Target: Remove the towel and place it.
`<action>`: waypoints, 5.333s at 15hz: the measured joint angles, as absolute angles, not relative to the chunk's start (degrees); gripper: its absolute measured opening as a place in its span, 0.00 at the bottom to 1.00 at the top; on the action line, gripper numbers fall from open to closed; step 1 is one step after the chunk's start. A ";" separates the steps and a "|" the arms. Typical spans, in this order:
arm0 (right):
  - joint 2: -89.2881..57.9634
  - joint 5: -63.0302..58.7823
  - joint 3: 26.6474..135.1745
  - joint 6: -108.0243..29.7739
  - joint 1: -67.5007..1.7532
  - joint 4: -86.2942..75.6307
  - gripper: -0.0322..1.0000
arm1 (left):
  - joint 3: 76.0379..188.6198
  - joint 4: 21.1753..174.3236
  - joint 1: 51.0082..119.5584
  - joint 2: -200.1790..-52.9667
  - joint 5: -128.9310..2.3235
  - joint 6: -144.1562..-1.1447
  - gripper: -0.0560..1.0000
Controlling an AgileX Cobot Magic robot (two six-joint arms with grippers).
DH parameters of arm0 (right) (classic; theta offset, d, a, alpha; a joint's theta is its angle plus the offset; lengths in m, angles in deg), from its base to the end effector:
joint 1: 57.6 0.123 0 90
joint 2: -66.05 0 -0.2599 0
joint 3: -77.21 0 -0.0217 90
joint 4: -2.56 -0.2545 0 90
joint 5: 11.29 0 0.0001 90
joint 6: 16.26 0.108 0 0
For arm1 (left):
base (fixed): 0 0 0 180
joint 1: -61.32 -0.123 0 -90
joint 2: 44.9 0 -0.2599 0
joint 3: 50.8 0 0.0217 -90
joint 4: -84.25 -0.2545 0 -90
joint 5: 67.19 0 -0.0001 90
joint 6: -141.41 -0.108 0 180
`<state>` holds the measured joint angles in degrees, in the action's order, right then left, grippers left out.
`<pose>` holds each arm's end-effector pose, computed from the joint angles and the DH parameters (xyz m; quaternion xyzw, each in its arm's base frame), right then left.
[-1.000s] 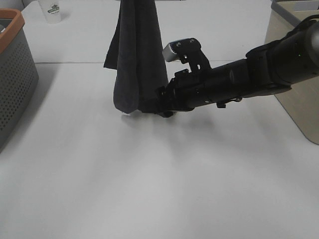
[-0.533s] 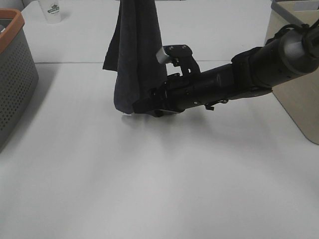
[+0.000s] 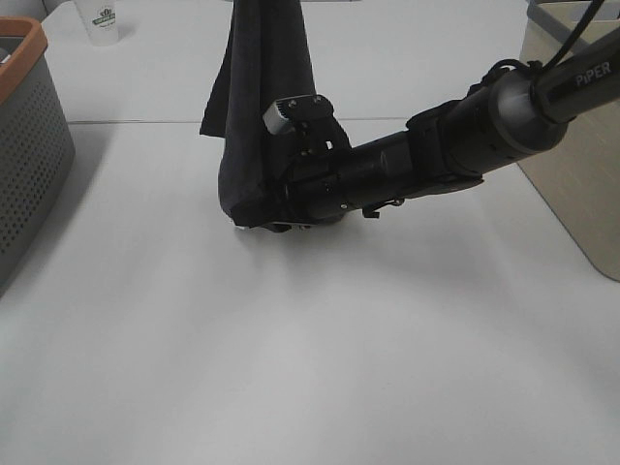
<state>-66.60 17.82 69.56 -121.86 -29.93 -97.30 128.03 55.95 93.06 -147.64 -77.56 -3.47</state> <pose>0.3501 0.2421 0.0654 -0.3380 0.8338 0.2988 0.3181 0.3496 -0.2271 0.3274 0.1844 0.7123 -0.2552 0.6273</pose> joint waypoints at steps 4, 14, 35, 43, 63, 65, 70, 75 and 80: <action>-66.66 17.82 69.73 -121.29 -29.93 -97.30 0.05 | 128.03 55.95 93.06 -147.64 -77.62 -3.47 0.05; -44.08 14.84 63.32 -87.88 -31.71 -47.00 0.05 | 132.67 59.84 87.50 -144.89 -59.51 -3.47 0.05; -52.62 4.47 100.04 -64.33 -41.10 20.95 0.05 | 143.90 75.37 75.30 -165.63 -79.05 0.66 0.05; -53.48 -9.97 86.41 -63.02 -44.94 20.15 0.05 | 140.18 61.45 74.61 -173.31 -94.63 0.25 0.05; -40.93 -21.95 33.52 -59.98 -37.72 19.35 0.05 | 77.67 58.41 77.08 -159.84 -115.43 -5.93 0.05; -40.93 -21.55 33.52 -59.75 -37.72 19.35 0.13 | 77.32 58.58 77.08 -159.79 -115.37 -5.93 0.06; -40.87 -20.52 33.52 -59.75 -37.72 19.35 0.54 | 77.21 58.70 77.02 -159.73 -114.91 -6.05 0.61; -34.06 -20.46 33.41 -60.09 -37.72 19.41 0.56 | 77.09 58.12 77.02 -154.63 -115.03 -4.79 0.87; -24.72 -25.61 36.79 -62.21 -37.78 12.02 0.56 | 86.37 51.71 77.02 -144.20 -100.02 1.52 0.87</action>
<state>-24.72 -25.61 36.79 -62.21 -37.78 12.02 86.37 51.71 77.02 -144.20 -100.02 1.52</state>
